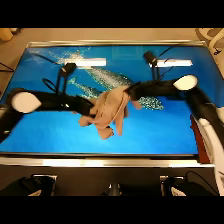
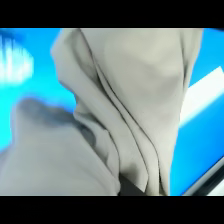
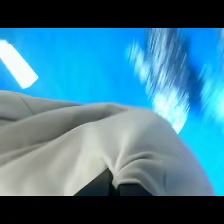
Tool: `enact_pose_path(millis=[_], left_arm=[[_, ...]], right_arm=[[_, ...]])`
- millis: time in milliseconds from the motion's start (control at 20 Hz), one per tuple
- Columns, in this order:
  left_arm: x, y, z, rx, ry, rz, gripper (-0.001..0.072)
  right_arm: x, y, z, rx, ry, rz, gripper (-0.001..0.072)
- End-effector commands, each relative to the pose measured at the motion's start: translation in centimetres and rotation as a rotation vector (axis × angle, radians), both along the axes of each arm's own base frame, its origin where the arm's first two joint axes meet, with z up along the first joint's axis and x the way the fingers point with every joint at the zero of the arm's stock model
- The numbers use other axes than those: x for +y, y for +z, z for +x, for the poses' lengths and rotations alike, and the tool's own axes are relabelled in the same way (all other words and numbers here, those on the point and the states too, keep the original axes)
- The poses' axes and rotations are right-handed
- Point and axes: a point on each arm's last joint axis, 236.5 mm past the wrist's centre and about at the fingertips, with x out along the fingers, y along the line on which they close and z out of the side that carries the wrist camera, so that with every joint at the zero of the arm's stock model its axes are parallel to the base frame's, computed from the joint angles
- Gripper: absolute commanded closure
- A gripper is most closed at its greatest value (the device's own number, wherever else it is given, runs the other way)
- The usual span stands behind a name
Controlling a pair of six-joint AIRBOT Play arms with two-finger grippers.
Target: Fold the shirts.
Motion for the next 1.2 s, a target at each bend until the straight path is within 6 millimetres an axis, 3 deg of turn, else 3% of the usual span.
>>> enact_pose_path(millis=[0, 50, 150, 250, 350, 450, 600, 750, 900, 1000, 1150], left_arm=[[1.0, 17.6, -1.3, -0.402, -0.030, -0.151, 0.0679], [1.9, 22.4, -2.8, -0.501, -0.025, -0.203, 0.0679], [3.8, 29.2, -6.1, -0.647, -0.019, -0.284, 0.0680], [4.8, 31.4, -8.0, -0.678, -0.008, -0.333, 0.0680], [4.5, 29.3, -7.9, -0.607, -0.020, -0.295, 0.0679], [3.5, 24.6, -6.4, -0.491, -0.037, -0.215, 0.0680], [1.8, 14.3, -3.3, -0.251, -0.021, -0.113, 0.0679], [0.8, 0.1, -1.3, 0.029, -0.007, 0.034, 0.0679], [0.6, -14.0, -1.8, 0.335, 0.071, 0.111, 0.0679], [-0.3, -19.5, -3.1, 0.526, 0.111, 0.107, 0.0679], [-1.0, -22.0, -2.4, 0.595, 0.127, 0.113, 0.0679]], right_arm=[[-5.4, 18.4, -3.5, -0.584, -0.112, -0.151, 0.0695], [-6.5, 23.5, -6.2, -0.722, -0.159, -0.139, 0.0694], [-8.4, 29.9, -11.6, -0.876, -0.242, -0.087, 0.0694], [-9.0, 31.6, -15.4, -0.886, -0.264, -0.035, 0.0694], [-9.2, 29.0, -16.2, -0.793, -0.239, -0.100, 0.0694], [-10.1, 23.5, -15.2, -0.603, -0.214, -0.241, 0.0694], [-11.9, 11.1, -14.1, -0.158, -0.133, -0.470, 0.0694], [-11.0, -1.8, -14.4, 0.248, -0.015, -0.512, 0.0694], [-9.8, -14.0, -12.4, 0.401, -0.082, -0.439, 0.0694], [-9.4, -18.8, -11.1, 0.445, -0.165, -0.381, 0.0694], [-9.2, -20.4, -8.7, 0.435, -0.233, -0.340, 0.0694]])
